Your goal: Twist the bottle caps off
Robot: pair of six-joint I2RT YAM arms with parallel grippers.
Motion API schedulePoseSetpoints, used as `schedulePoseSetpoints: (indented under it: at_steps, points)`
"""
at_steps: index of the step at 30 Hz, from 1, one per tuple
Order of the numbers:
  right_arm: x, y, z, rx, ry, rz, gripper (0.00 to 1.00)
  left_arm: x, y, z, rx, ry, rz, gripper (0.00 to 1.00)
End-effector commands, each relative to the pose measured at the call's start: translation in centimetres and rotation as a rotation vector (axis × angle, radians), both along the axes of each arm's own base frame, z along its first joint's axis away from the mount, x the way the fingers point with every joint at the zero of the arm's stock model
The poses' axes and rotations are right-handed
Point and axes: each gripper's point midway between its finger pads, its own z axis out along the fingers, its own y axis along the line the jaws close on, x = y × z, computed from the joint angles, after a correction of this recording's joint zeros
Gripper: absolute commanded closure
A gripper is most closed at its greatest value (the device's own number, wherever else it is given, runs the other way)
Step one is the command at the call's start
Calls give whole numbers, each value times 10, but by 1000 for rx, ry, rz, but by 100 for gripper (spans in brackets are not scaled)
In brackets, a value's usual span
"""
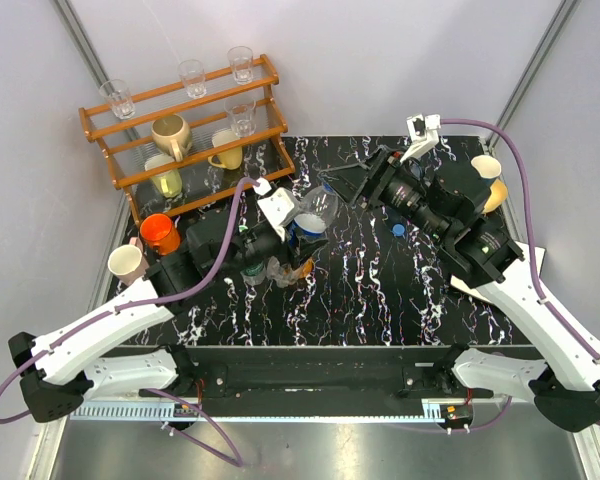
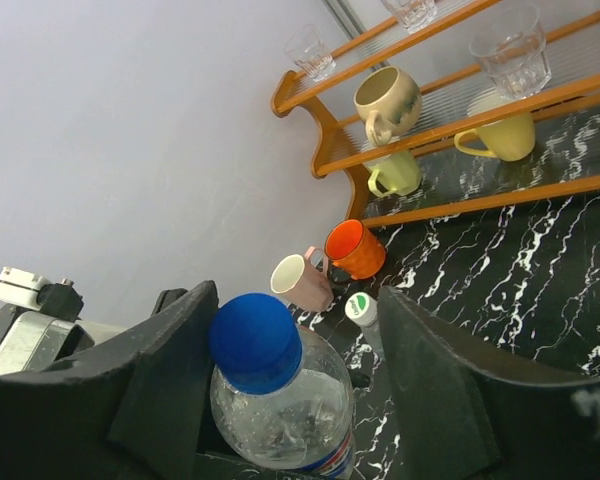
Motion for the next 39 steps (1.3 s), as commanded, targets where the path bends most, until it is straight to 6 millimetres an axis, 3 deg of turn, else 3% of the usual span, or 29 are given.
schedulePoseSetpoints:
  at_steps: [1, 7, 10, 11, 12, 16, 18, 19, 21, 22, 28, 33, 39]
  points:
    - [0, -8, 23, 47, -31, -39, 37, 13, 10, 22, -33, -78, 104, 46]
    - [-2, -7, 20, 38, -32, -28, 62, 17, 11, 20, -25, -78, 131, 46]
    - [-2, -7, 16, 26, -31, -27, 80, 18, 12, 22, -30, -79, 141, 46]
    - [-2, -7, 14, 20, -28, -27, 93, 18, 12, 23, -31, -80, 141, 46]
    - [-3, -8, 12, 13, -27, -27, 99, 18, 12, 23, -33, -79, 138, 46]
    - [-10, -3, 6, -50, -71, 30, 100, 6, 9, 28, -53, -78, 74, 49]
    - [-18, 1, 7, -81, -122, 84, 100, -13, 2, 32, -67, -81, -48, 51]
    - [-28, 7, 5, -122, -180, 161, 100, -34, -6, 33, -79, -62, -176, 52]
    - [-45, 10, 3, -168, -253, 255, 100, -48, -5, 39, -105, -32, -299, 52]
    - [-51, 10, 3, -179, -275, 283, 100, -69, -7, 40, -121, 11, -423, 53]
    - [-115, 6, 9, -192, -510, 560, 100, -108, 0, 52, -162, 94, -691, 53]
    - [-155, 2, 5, -189, -612, 759, 100, -126, 4, 66, -194, 114, -811, 54]
    - [-177, -4, 3, -191, -689, 887, 100, -138, 9, 75, -219, 124, -899, 54]
